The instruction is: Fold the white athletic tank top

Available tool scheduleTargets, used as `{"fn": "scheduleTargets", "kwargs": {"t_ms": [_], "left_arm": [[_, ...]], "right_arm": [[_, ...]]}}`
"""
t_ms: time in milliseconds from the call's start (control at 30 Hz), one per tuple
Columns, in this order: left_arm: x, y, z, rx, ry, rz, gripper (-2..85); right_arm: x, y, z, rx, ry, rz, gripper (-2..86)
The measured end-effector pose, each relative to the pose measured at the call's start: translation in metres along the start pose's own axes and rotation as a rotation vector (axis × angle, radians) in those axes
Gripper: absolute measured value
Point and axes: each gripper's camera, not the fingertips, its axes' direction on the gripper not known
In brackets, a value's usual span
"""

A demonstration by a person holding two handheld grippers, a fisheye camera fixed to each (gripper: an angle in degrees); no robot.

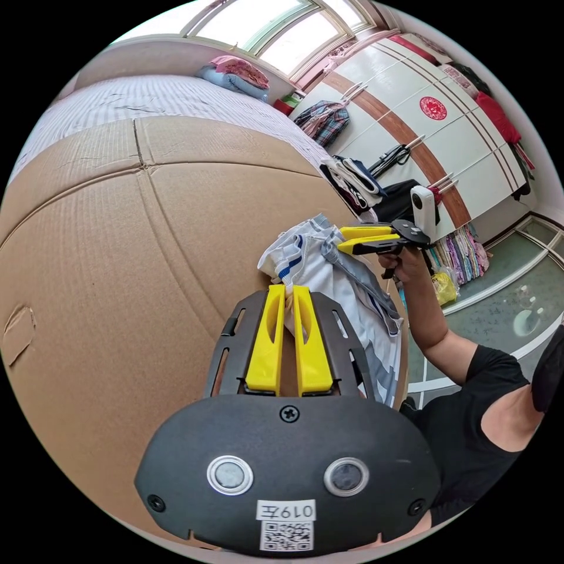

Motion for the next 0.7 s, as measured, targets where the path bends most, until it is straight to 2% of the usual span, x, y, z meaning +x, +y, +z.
{"fn": "scheduleTargets", "kwargs": {"t_ms": [100, 267, 700], "left_arm": [[-0.003, 0.004, 0.005, 0.005, 0.009, -0.009, 2.5], [-0.006, 0.012, 0.011, 0.027, 0.023, -0.02, 2.4], [-0.006, 0.024, 0.013, 0.08, 0.01, -0.026, 1.8]], "right_arm": [[-0.001, 0.005, 0.001, 0.018, 0.006, -0.036, 7.3], [0.023, 0.02, -0.008, 0.11, -0.115, -0.048, 3.1], [0.087, 0.041, -0.003, 0.223, -0.264, -0.054, 1.8]]}}
